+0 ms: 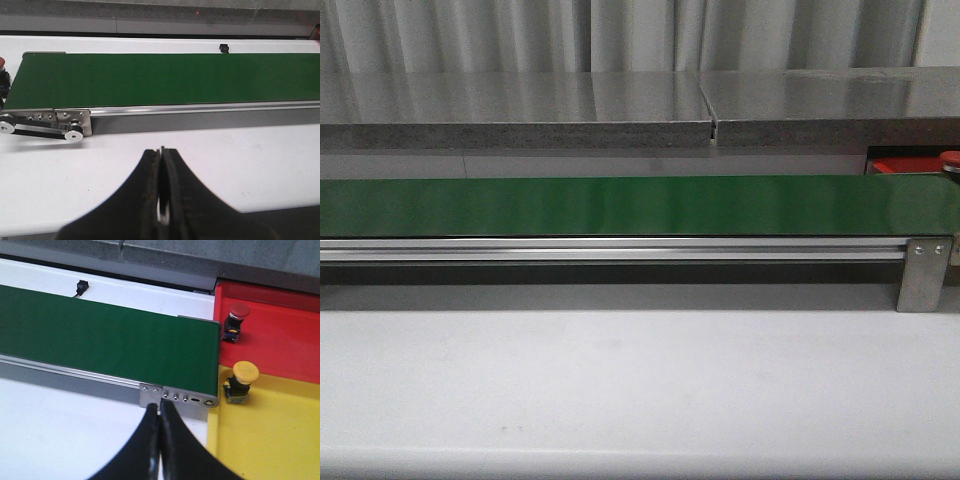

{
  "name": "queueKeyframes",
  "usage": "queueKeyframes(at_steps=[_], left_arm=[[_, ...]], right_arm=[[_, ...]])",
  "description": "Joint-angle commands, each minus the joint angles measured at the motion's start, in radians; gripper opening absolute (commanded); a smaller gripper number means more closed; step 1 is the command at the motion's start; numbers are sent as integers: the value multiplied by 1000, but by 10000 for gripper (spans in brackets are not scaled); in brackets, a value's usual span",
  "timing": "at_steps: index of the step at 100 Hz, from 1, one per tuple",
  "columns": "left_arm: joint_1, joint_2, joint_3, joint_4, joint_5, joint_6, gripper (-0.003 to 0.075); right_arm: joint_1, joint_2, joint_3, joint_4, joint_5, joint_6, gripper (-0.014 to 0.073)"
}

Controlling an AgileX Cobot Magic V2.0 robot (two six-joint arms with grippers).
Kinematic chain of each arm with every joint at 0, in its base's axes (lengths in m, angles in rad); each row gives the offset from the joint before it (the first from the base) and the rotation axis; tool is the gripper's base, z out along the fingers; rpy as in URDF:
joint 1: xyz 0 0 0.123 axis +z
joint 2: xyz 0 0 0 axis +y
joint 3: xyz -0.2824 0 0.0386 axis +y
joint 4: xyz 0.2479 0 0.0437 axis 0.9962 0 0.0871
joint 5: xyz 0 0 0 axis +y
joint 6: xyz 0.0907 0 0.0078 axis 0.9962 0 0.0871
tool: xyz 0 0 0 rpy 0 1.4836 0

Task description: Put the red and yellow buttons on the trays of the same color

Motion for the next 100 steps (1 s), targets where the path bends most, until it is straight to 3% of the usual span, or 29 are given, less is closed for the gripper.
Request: queueKeyframes(at_steps=[1, 20, 49, 80, 100], left_arm=[[-6, 10, -23, -18, -66, -2, -20], [-6, 32, -23, -16, -68, -6, -20], [-6, 206, -90, 152, -133, -171, -20], [-6, 466, -229, 132, -224, -175, -20], [57, 629, -314, 62, -239, -175, -20]], right_arm=[[1, -35, -4, 18, -59, -7, -118], [1, -72, 26, 18, -58, -7, -118], [1, -72, 26, 18, -60, -7, -118], [1, -72, 26, 18, -39, -7, -118], [1, -72, 26, 18, -39, -7, -118]])
